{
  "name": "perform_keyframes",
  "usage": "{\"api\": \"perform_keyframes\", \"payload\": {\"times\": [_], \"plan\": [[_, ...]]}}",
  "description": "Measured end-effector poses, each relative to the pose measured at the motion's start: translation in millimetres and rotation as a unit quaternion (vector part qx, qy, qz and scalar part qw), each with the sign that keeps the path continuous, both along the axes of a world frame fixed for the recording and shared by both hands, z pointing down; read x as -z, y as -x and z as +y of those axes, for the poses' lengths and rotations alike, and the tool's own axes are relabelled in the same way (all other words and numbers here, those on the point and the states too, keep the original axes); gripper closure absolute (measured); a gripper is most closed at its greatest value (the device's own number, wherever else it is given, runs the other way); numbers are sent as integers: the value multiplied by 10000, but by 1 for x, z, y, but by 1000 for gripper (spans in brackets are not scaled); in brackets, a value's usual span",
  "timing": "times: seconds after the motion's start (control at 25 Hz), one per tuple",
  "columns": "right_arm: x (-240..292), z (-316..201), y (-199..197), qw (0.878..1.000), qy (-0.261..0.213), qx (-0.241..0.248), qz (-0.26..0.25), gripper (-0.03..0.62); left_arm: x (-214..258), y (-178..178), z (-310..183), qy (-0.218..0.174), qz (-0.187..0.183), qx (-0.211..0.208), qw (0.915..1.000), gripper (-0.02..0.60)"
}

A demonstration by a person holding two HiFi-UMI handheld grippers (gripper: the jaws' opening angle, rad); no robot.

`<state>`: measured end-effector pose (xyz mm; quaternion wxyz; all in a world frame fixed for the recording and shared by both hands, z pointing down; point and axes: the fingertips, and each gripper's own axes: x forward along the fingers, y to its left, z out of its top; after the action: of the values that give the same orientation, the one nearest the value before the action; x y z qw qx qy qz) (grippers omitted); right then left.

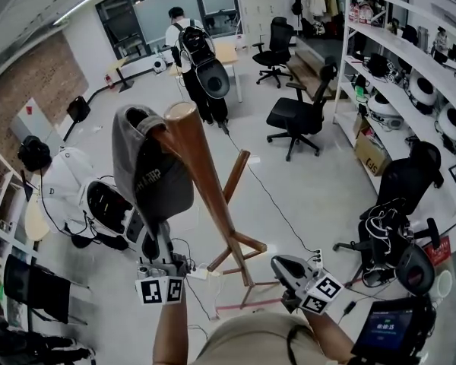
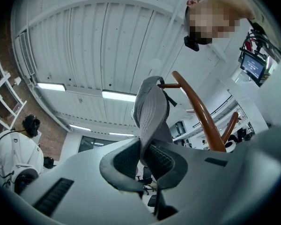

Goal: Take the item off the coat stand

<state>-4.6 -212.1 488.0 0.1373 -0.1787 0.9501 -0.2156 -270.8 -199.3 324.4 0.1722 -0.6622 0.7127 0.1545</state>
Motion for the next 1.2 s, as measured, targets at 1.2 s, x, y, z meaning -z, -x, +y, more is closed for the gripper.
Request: {"api": "perform_keyframes", "payload": {"times": [1.2], "plan": [[-10,21,2,10000,91,23,9,579,18,11,-7,-65,-122,7,9999,549]]}}
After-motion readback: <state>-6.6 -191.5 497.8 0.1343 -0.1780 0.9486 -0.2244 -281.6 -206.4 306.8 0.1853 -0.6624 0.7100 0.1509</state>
